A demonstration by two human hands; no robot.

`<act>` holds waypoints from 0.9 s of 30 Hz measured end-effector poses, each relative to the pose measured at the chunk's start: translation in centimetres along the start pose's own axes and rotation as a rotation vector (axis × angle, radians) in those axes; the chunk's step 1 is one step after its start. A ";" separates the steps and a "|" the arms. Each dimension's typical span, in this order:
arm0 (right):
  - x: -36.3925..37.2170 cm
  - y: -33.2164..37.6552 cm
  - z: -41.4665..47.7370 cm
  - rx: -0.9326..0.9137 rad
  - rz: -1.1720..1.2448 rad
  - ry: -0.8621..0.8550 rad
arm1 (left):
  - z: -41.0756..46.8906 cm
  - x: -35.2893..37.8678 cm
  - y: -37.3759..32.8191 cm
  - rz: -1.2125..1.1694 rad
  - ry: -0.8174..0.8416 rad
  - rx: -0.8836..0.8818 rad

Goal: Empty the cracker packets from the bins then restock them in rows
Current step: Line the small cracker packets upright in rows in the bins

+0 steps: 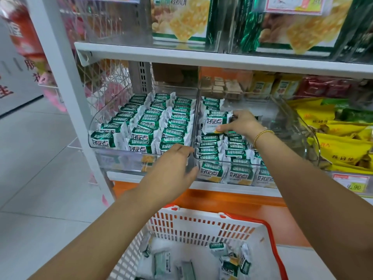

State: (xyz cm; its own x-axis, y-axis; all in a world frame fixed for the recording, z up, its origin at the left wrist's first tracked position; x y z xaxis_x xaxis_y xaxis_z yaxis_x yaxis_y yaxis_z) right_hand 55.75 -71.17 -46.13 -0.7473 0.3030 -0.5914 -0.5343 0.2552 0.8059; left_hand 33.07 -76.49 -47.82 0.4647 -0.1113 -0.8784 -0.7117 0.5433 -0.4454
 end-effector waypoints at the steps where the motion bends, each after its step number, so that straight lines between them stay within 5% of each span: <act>1: 0.4 0.3 -0.1 0.009 -0.012 0.015 | 0.0 0.0 0.0 0.000 -0.001 0.001; 11: 1.2 0.5 -0.6 0.028 -0.121 0.050 | -1.1 0.4 0.1 0.007 -0.016 0.043; 16: 0.7 1.0 -6.5 -0.341 -0.147 -0.210 | -2.9 1.6 1.3 -0.130 -0.094 0.072; 20: 4.3 -0.9 -12.4 -0.466 -0.128 0.140 | -5.0 6.6 5.1 0.011 0.208 -0.100; 27: 15.3 -11.1 -15.8 -0.161 -0.504 0.839 | -10.9 12.7 16.2 0.169 0.639 -0.409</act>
State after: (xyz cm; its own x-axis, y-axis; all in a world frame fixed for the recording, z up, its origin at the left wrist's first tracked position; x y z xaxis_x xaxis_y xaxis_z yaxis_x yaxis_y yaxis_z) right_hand 44.02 -83.87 -63.67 -0.4219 -0.5710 -0.7043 -0.8675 0.0284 0.4966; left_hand 21.72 -78.19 -68.06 0.0272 -0.5803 -0.8139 -0.9414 0.2590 -0.2161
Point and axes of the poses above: each hand's wrist, its own z-axis towards the middle knuckle, its own x-axis out of the palm, y = z × x, the point moved 2 cm from there along z, towards the middle knuckle, and after that the axes turned 5 degrees about -x, right-handed, at the moved point
